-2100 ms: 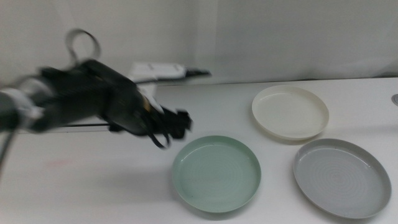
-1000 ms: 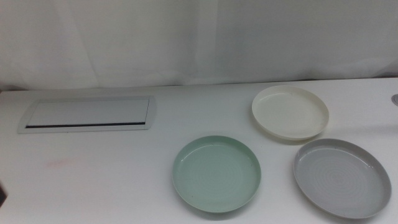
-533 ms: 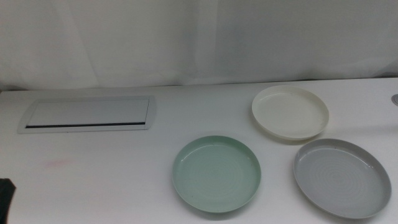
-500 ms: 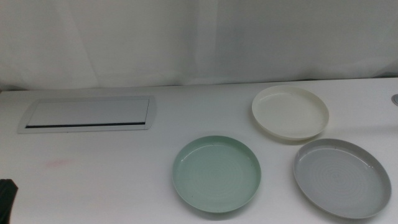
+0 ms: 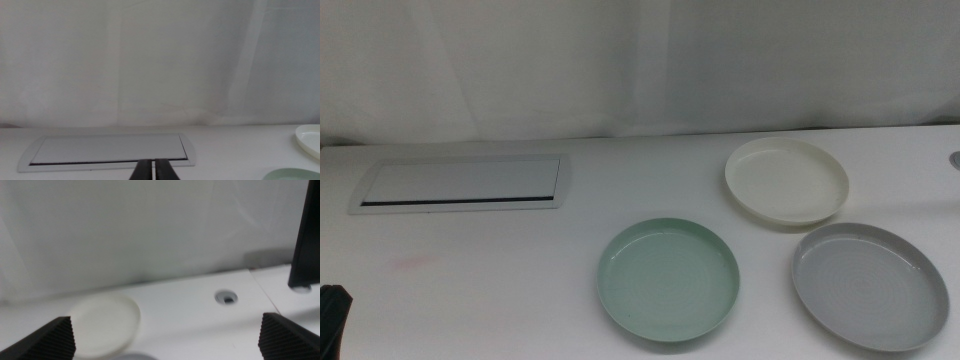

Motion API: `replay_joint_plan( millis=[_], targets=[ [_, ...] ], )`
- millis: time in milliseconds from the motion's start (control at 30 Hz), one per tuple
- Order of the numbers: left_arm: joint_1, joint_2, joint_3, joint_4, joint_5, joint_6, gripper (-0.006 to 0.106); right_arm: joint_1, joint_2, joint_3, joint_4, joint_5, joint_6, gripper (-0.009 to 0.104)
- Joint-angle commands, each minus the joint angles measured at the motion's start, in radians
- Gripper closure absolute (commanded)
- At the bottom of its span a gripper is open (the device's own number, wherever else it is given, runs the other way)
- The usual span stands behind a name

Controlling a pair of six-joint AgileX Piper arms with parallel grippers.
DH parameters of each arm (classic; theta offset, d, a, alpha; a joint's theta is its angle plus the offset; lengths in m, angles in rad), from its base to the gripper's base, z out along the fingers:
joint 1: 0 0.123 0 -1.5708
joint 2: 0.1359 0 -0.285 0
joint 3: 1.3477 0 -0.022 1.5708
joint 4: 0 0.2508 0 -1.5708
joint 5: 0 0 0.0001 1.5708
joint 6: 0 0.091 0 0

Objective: Stack the three bowls on top of each other.

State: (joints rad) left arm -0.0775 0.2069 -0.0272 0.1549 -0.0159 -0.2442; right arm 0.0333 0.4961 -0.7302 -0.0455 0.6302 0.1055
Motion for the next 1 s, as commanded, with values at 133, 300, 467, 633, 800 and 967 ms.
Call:
replay_joint_plan(
  millis=[133,300,467,633,800,967],
  targets=[
    [0.005,-0.004,0.004,-0.005,-0.015,0.0,0.103,-0.004,0.225,-0.178,-0.016,0.25,-0.042,-0.008],
    [0.005,-0.02,-0.009,-0.005,0.059,-0.011,0.103,-0.004,0.401,-0.273,-0.021,0.336,-0.09,-0.008],
    [0.005,-0.064,-0.011,-0.005,0.106,-0.011,0.103,-0.004,0.554,-0.284,-0.021,0.334,-0.132,-0.008],
    [0.005,-0.084,-0.011,-0.005,0.107,-0.011,0.103,-0.004,0.702,-0.284,-0.023,0.317,-0.158,-0.008],
    [0.005,-0.084,-0.011,-0.005,0.107,-0.011,0.103,-0.004,0.833,-0.284,-0.04,0.276,-0.168,-0.008],
    [0.005,-0.084,-0.011,-0.005,0.107,-0.011,0.103,-0.006,0.944,-0.284,-0.04,0.233,-0.192,-0.008]
  ],
)
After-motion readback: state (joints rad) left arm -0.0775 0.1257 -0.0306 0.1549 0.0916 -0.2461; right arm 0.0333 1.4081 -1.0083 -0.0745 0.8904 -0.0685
